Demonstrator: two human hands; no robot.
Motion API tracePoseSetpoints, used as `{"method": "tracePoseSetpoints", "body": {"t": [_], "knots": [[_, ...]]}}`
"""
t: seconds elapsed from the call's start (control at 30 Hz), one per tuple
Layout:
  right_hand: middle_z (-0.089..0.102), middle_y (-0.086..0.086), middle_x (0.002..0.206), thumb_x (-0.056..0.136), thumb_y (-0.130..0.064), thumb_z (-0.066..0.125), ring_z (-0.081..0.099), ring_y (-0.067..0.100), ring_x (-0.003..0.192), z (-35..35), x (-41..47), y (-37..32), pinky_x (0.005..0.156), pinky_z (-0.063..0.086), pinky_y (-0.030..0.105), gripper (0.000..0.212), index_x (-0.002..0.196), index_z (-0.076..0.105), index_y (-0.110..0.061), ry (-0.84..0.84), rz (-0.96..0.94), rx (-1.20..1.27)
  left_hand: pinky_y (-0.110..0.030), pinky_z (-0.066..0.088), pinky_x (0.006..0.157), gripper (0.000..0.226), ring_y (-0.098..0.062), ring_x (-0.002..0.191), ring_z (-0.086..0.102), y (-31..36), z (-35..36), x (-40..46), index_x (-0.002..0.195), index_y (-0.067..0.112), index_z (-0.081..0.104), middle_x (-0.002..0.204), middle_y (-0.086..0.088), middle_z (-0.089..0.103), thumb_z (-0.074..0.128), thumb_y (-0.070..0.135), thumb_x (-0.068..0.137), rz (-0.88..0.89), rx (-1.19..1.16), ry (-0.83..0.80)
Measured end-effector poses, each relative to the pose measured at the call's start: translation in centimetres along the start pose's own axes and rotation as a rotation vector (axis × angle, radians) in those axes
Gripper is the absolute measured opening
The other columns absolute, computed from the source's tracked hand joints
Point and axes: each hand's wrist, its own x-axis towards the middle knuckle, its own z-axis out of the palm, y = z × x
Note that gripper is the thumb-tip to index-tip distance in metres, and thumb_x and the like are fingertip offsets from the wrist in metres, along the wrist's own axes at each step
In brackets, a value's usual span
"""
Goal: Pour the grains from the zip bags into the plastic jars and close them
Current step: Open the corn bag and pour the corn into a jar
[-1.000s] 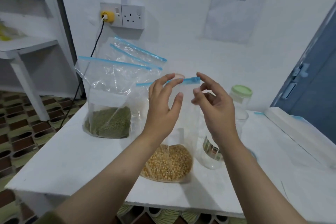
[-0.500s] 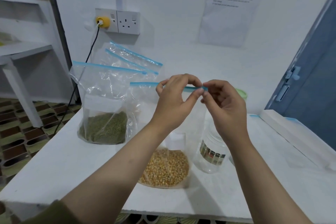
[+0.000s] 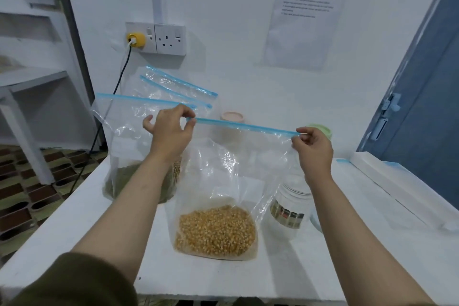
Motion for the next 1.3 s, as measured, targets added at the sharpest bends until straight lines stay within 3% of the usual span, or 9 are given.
{"method": "tracePoseSetpoints", "body": {"t": [0.13, 0.27, 0.37, 0.47, 0.63, 0.83, 0.93, 1.1, 1.3], "knots": [[0.061, 0.008, 0.098, 0.086, -0.001, 0.059, 0.057, 0.02, 0.086, 0.6, 0.1, 0.6, 0.07, 0.04, 0.014, 0.021, 0.103, 0.066, -0.01, 0.024, -0.104, -0.282, -0.033, 0.043, 0.098, 0.016, 0.003, 0.091, 0.056, -0.1, 0.7, -1.2, 0.09, 0.031, 0.057, 0.092, 0.018, 0.061, 0.061, 0.017, 0.096, -0.101, -0.434, -0.049], [0.054, 0.011, 0.122, 0.084, -0.011, 0.062, 0.045, 0.037, 0.115, 1.4, -0.5, 1.3, 0.092, 0.035, 0.044, 0.028, 0.111, 0.067, -0.016, -0.074, -0.457, -0.8, -0.022, 0.044, 0.085, 0.017, -0.014, 0.093, 0.061, 1.7, 1.4, -2.5, 0.092, 0.03, 0.057, 0.096, 0.01, 0.062, 0.059, 0.013, 0.097, -0.131, -0.673, 0.05], [0.056, -0.006, 0.124, 0.088, -0.031, 0.049, 0.043, 0.023, 0.121, 2.0, -1.9, 0.3, 0.104, 0.023, 0.047, 0.036, 0.123, 0.058, -0.025, -0.273, -0.518, -0.767, -0.024, 0.048, 0.088, 0.021, -0.023, 0.094, 0.064, 3.3, 1.4, -2.8, 0.09, 0.034, 0.056, 0.093, 0.016, 0.064, 0.059, 0.014, 0.097, -0.094, -0.734, 0.104], [0.052, -0.016, 0.12, 0.09, -0.033, 0.049, 0.047, 0.011, 0.117, 2.0, -2.4, -1.3, 0.112, 0.017, 0.049, 0.038, 0.128, 0.046, -0.028, -0.399, -0.6, -0.631, -0.023, 0.05, 0.082, 0.021, -0.018, 0.084, 0.065, 4.3, 0.5, -1.9, 0.09, 0.034, 0.058, 0.087, 0.025, 0.063, 0.06, 0.014, 0.097, -0.074, -0.781, 0.126], [0.047, -0.014, 0.12, 0.085, -0.034, 0.051, 0.042, -0.003, 0.113, 2.2, -3.0, -2.6, 0.112, 0.014, 0.042, 0.021, 0.103, 0.061, -0.035, -0.503, -0.704, -0.572, -0.013, 0.045, 0.077, 0.017, -0.01, 0.081, 0.066, 4.8, -0.2, -1.6, 0.101, 0.032, 0.06, 0.097, 0.02, 0.059, 0.059, 0.015, 0.098, -0.089, -0.828, 0.135], [0.048, -0.013, 0.115, 0.085, -0.044, 0.044, 0.038, 0.014, 0.106, 3.0, -3.0, -2.4, 0.096, 0.018, 0.034, 0.041, 0.119, 0.064, -0.034, -0.436, -0.691, -0.712, -0.02, 0.043, 0.092, 0.042, 0.001, 0.106, 0.057, 2.4, 1.5, -5.8, 0.128, 0.045, 0.046, 0.128, 0.013, 0.055, 0.059, 0.019, 0.098, -0.065, -0.669, 0.059], [0.05, -0.007, 0.119, 0.086, -0.046, 0.042, 0.036, 0.015, 0.107, 3.3, -3.2, -2.6, 0.093, 0.018, 0.033, 0.048, 0.126, 0.063, -0.031, -0.396, -0.717, -0.742, -0.007, 0.036, 0.095, 0.05, 0.015, 0.113, 0.047, 0.8, 2.3, -9.6, 0.134, 0.051, 0.041, 0.139, 0.011, 0.046, 0.062, 0.025, 0.096, -0.129, -0.567, 0.012], [0.052, -0.001, 0.118, 0.088, -0.042, 0.047, 0.034, 0.016, 0.104, 4.0, -3.7, -2.9, 0.089, 0.015, 0.03, 0.045, 0.127, 0.065, -0.029, -0.334, -0.75, -0.755, -0.033, 0.043, 0.102, 0.049, -0.011, 0.118, 0.047, -0.3, 3.8, -14.7, 0.13, 0.064, 0.034, 0.134, 0.004, 0.041, 0.058, 0.042, 0.093, -0.285, -0.54, -0.112], [0.053, 0.001, 0.116, 0.088, -0.033, 0.056, 0.039, 0.02, 0.103, 4.7, -4.4, -4.6, 0.089, 0.018, 0.033, 0.036, 0.122, 0.068, -0.03, -0.253, -0.786, -0.701, -0.032, 0.026, 0.112, 0.065, 0.001, 0.127, 0.026, -1.0, 3.3, -13.5, 0.133, 0.06, 0.031, 0.132, 0.019, 0.022, 0.064, 0.059, 0.077, -0.262, -0.552, -0.173]]}}
